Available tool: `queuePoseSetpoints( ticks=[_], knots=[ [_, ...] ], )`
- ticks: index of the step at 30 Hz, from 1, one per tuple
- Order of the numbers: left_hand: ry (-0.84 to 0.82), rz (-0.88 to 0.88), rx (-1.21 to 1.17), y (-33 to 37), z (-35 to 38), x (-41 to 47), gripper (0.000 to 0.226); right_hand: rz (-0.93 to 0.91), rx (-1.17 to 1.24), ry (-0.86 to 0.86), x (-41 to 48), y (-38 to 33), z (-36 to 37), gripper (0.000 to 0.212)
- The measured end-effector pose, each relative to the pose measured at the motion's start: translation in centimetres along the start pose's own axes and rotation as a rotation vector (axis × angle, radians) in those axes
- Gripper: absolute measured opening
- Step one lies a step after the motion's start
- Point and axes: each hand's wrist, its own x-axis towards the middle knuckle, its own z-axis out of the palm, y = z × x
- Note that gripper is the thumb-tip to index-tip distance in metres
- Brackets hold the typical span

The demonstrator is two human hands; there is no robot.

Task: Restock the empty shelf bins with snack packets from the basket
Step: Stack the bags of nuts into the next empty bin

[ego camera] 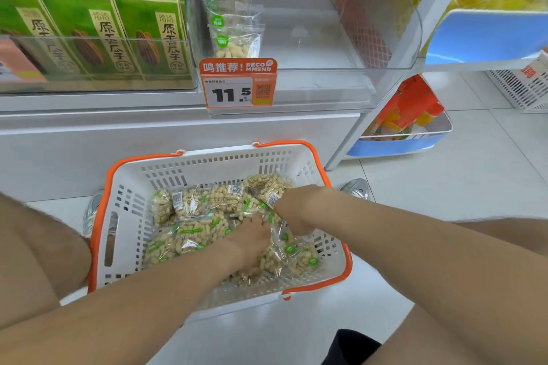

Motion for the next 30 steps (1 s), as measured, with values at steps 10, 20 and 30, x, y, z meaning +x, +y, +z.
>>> queuePoseSetpoints(
  ticks=[10,20,30],
  knots=[
    [0.160,-0.073,-0.458,-3.3,-5.2,-1.7,0.039,0.042,0.084,0.108,-3.3,0.7,-4.2,0.011],
    [0.663,0.043,-0.899,-3.1,-13.7,-6.7,0.041,0.185,0.173,0.428,-9.2,1.8,-9.8,0.011],
    [1.240,0.108,-0.340,-1.6,-18.6,-13.0,0.028,0.182,0.433,0.713,-14.6,2.1,-15.5,0.032]
  ],
)
